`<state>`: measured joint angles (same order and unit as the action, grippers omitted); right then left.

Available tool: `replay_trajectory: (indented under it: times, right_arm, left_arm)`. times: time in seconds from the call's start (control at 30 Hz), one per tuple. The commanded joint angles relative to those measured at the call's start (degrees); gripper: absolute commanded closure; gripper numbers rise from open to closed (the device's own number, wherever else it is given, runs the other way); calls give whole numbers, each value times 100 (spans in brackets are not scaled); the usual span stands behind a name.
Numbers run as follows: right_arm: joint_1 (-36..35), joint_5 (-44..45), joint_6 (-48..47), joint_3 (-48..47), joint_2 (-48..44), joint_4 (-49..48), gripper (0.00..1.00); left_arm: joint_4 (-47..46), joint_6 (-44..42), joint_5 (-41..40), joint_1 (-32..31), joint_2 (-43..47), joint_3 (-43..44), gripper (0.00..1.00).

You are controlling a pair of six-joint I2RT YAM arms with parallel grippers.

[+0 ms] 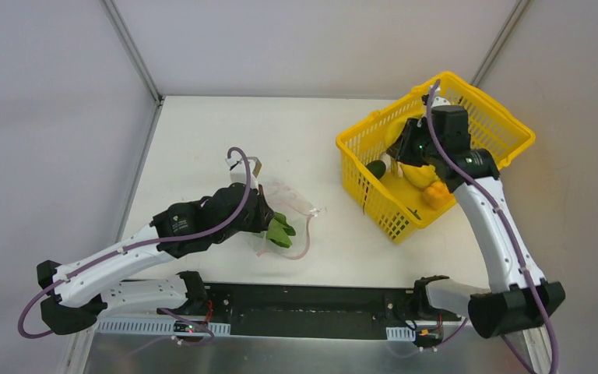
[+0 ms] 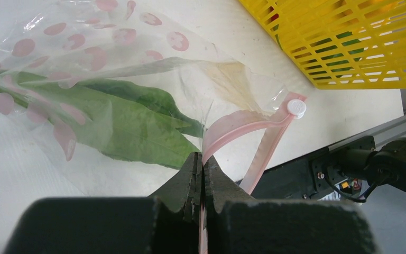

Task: Place the food in the zip-top bag and seal the zipper
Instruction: Pick up the fake fruit from the bin, then place the fake fruit in the zipper food storage bag.

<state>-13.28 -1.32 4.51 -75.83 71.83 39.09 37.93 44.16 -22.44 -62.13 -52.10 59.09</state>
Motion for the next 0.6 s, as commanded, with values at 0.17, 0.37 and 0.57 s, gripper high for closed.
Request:
replay_trajectory:
  times: [0.17, 0.37, 0.57]
  right_arm:
    - [-28, -2902, 796, -77, -985, -1247, 100]
    - [-104, -4494, 849, -137, -948, -1290, 100]
    - [-925, -5674, 500, -94, -1048, -889, 100]
  left_arm:
    - [-151, -82, 201, 56, -112, 97, 100]
    - [-143, -85, 163, 60, -90, 98, 100]
    - [-169, -110, 134, 60, -112, 116, 100]
